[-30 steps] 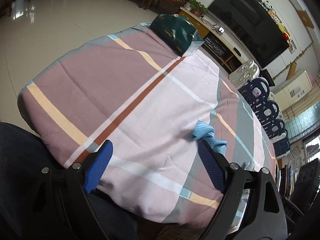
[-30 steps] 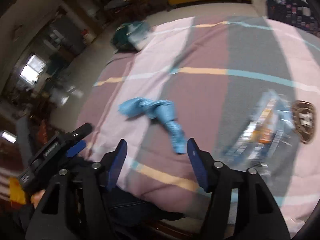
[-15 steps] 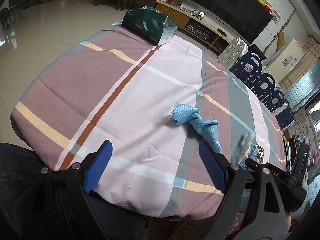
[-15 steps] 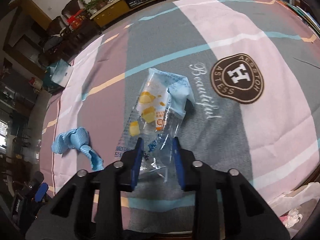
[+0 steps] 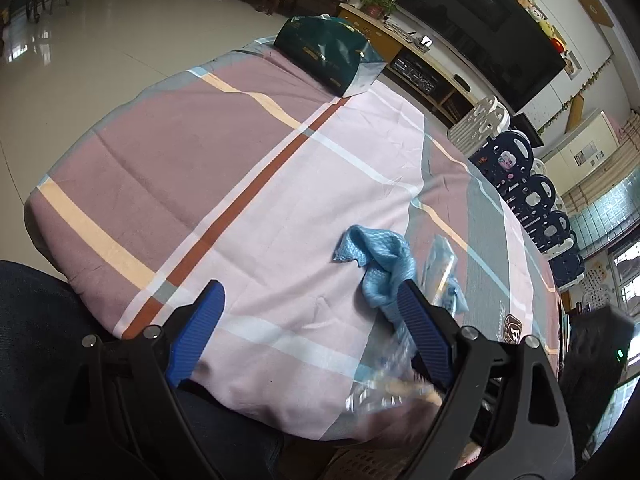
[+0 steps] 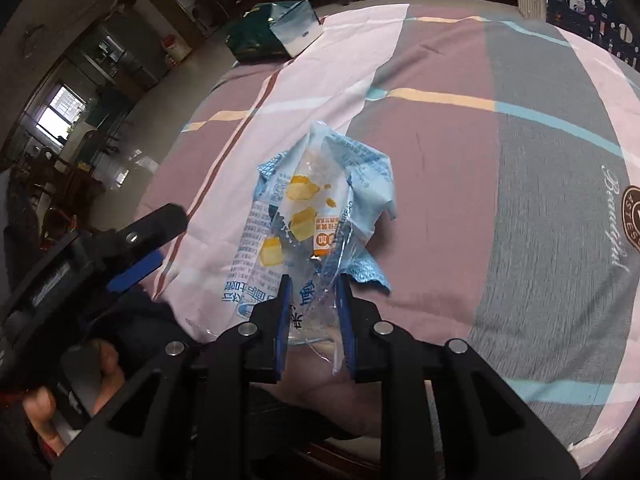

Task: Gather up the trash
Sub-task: 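Grasp the blue cloth with the left tool while the right tool holds the clear packaging, then carry the blue cloth and clear packaging over the wastebasket and open both tools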

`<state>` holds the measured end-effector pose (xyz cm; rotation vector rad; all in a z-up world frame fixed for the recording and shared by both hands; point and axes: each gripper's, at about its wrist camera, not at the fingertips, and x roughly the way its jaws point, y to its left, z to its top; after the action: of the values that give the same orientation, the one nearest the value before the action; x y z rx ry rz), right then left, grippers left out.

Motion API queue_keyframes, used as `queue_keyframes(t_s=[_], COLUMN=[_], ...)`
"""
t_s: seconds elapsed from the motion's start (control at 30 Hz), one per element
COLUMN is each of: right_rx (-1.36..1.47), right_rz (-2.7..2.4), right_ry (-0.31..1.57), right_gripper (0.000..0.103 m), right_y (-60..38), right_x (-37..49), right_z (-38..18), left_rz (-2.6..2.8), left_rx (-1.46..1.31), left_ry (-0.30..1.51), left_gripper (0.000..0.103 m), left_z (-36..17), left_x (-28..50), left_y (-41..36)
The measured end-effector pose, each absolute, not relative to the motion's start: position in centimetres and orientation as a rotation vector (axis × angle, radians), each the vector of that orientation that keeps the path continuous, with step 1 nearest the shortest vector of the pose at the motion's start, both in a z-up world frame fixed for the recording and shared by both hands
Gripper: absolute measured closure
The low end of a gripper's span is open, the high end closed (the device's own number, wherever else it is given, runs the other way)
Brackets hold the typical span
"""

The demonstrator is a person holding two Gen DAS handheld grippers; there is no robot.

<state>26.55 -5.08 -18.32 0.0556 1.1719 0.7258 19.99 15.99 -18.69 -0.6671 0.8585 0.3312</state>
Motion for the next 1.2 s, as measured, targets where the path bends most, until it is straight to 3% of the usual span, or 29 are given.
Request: queue_keyframes(t_s=[0.17, 0.43, 0.6, 0.63, 0.67, 0.87, 1.2], right_rx=[0.193, 0.397, 0.403, 0.409, 0.413, 0.380, 0.243], right_rz=[0.628, 0.475, 0.456, 0.455, 0.453, 0.440, 0.364], right_ry=[1.101, 1.001, 0.992, 0.989, 0.986, 0.951, 0.824], right_gripper=[0.080, 0.080, 0.080, 0.080, 0.080, 0.080, 0.080], right_y=[-10.8, -20.3, -21.0, -21.1, -21.0, -21.4, -21.9], right_x=[24.6, 20.8, 20.4, 20.3, 20.4, 18.9, 14.6], right_z=[-16.0, -14.4, -14.3, -14.3, -14.2, -12.7, -7.2], left_rz=[0.304, 0.287, 0.269, 0.247, 0.224, 0.231, 0.101], left_rx=[-0.597, -0.481, -0.405, -0.393, -0.387, -0.340, -0.200], left_ry=[0.875, 1.058, 1.064, 1.060, 1.061, 0.965, 0.767], left_gripper=[0.015, 0.017, 0.051, 0.067, 0.071, 0.073, 0.072], left_z=[-18.0, -19.9, -21.3, -21.3, -21.2, -18.5, -8.7], left_x=[21.3, 27.7, 28.2, 28.2, 28.2, 25.9, 17.6], left_y=[14.3, 10.1, 9.3, 9.1, 9.0, 9.0, 4.6])
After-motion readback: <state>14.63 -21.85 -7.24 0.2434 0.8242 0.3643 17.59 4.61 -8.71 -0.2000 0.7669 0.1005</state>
